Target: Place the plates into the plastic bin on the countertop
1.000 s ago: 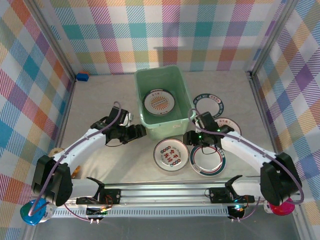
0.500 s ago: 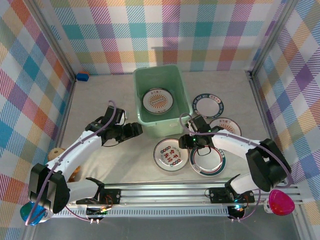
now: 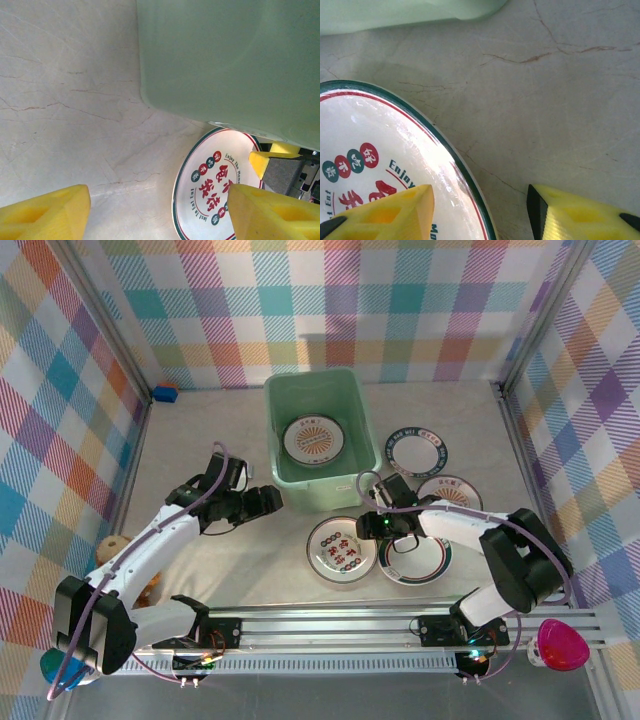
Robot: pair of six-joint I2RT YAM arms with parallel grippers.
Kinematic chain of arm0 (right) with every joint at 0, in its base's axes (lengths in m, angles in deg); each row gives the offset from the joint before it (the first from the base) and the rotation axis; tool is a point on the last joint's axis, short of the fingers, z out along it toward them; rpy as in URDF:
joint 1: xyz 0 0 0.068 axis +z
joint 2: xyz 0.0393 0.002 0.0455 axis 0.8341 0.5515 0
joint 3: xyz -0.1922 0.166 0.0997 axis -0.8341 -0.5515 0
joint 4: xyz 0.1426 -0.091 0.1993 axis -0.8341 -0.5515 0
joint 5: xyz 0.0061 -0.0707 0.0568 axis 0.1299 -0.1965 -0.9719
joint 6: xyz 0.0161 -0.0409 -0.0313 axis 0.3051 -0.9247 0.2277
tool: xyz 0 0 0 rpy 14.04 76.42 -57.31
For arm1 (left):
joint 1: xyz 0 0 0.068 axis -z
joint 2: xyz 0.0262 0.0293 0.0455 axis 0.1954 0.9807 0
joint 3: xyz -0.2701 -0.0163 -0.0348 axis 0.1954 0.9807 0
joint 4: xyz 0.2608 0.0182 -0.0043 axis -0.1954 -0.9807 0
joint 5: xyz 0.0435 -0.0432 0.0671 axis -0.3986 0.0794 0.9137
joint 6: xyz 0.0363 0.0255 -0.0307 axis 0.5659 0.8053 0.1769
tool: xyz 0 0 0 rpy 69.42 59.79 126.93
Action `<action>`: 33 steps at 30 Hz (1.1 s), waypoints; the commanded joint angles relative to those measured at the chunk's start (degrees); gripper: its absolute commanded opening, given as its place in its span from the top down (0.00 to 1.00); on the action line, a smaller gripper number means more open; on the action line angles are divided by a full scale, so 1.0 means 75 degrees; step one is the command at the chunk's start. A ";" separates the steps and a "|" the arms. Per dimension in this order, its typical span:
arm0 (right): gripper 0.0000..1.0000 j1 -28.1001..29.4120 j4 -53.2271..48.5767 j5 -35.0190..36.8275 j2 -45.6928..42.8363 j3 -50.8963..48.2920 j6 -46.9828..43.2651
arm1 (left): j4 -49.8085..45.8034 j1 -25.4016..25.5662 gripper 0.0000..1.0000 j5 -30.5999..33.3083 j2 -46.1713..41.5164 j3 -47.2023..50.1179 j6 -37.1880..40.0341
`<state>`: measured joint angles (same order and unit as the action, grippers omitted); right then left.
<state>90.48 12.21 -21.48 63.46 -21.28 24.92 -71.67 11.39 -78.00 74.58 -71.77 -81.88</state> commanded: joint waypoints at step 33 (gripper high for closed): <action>0.38 0.0205 -0.0128 0.0524 -0.1581 -0.0573 -0.0177 | -0.0014 -0.0068 0.27 0.0106 -0.0461 0.0265 0.0058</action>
<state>91.55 12.99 -19.01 52.51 -26.40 24.75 -71.60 11.34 -77.54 72.18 -70.77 -81.91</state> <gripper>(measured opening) 0.622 0.731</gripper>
